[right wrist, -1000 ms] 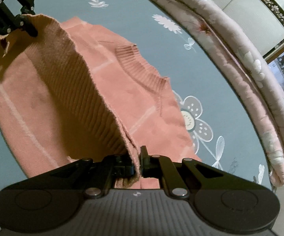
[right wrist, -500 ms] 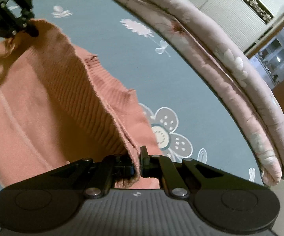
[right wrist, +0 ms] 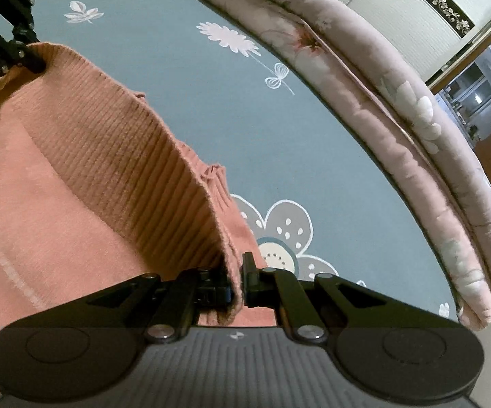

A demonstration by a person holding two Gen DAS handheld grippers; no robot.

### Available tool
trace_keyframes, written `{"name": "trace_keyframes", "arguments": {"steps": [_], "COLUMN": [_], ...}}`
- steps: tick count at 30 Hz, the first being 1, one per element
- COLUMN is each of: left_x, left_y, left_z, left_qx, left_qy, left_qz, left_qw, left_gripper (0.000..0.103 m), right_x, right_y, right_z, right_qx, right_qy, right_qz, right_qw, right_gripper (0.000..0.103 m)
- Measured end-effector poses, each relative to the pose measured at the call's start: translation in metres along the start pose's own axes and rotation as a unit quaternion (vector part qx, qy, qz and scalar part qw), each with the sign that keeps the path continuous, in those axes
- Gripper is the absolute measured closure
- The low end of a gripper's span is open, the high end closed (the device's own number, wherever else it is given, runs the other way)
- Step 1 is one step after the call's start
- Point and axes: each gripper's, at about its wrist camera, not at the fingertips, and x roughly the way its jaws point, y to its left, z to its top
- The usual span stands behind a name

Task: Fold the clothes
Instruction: 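Carry the ribbed hem with both tools over the body onto the collar, then open both tools to release the hem onto the folded sweater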

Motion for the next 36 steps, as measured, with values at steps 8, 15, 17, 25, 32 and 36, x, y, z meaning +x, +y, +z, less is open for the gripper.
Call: {"name": "trace_keyframes", "arguments": {"steps": [8,15,17,25,32,36], "left_x": [0.017,0.031,0.031,0.029,0.011,0.003], "left_y": [0.015,0.007,0.007,0.027,0.076,0.086], "left_z": [0.0,-0.002,0.0,-0.004,-0.008,-0.015], "left_qx": [-0.029,-0.028,-0.035,-0.058,-0.115,-0.133], "left_qy": [0.009,-0.001,-0.009,-0.02,-0.007,-0.016], "left_qz": [0.003,0.008,0.012,0.032,0.05,0.042], "left_qw": [0.9995,0.9996,0.9993,0.9976,0.9921,0.9901], "left_gripper": [0.096,0.095,0.095,0.085,0.071,0.07], "right_x": [0.032,0.044,0.043,0.04,0.027,0.049], "right_y": [0.003,0.006,0.001,-0.041,-0.074,-0.091], "right_z": [0.002,-0.005,-0.005,-0.018,-0.029,-0.019], "right_qx": [0.014,0.029,0.039,0.127,0.156,0.184], "right_qy": [0.012,0.016,0.014,0.002,0.009,0.053], "right_qz": [0.004,0.007,0.011,0.023,0.075,0.119], "right_qw": [1.0,0.999,0.999,0.992,0.985,0.974], "right_gripper": [0.095,0.095,0.094,0.037,0.021,0.017]}}
